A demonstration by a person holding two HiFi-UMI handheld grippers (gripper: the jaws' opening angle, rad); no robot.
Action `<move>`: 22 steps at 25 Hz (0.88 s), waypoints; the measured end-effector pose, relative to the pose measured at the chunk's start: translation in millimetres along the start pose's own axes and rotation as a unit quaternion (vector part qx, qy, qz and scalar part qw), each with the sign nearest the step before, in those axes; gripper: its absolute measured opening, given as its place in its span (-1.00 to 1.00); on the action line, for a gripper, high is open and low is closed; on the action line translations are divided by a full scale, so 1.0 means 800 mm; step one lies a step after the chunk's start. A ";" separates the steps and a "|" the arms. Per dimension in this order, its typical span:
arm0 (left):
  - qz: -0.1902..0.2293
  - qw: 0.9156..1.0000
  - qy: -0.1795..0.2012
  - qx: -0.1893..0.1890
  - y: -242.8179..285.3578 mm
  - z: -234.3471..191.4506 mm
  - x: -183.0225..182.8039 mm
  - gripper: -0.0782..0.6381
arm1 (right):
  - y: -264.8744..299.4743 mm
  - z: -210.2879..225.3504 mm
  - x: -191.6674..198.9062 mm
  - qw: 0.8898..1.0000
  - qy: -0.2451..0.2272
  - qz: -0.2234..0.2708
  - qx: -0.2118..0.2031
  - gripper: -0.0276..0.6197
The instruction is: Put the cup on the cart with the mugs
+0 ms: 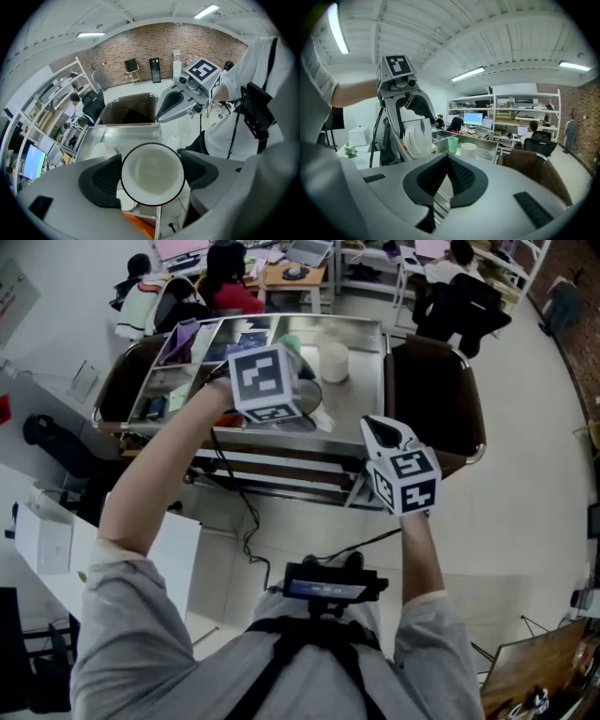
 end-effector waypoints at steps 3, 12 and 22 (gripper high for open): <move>-0.001 1.000 0.000 0.005 0.013 -0.023 -0.017 0.34 | 0.009 0.022 0.003 1.000 0.001 -0.007 0.012 -0.90; -0.015 0.999 -0.010 0.037 0.067 -0.077 -0.046 0.34 | 0.031 0.074 0.020 0.999 0.009 -0.026 0.018 -0.90; -0.034 0.997 -0.013 0.066 0.125 -0.108 -0.061 0.34 | 0.035 0.111 0.034 0.999 0.021 -0.040 0.027 -0.90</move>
Point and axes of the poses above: the fingertips, and each gripper's own axes: y forward along the fingers, z to its right, x out of its underside, the point moved 9 cm from there along -y, backward along the fingers, and after that the axes turned 14 degrees about x, right-handed, at the moved point
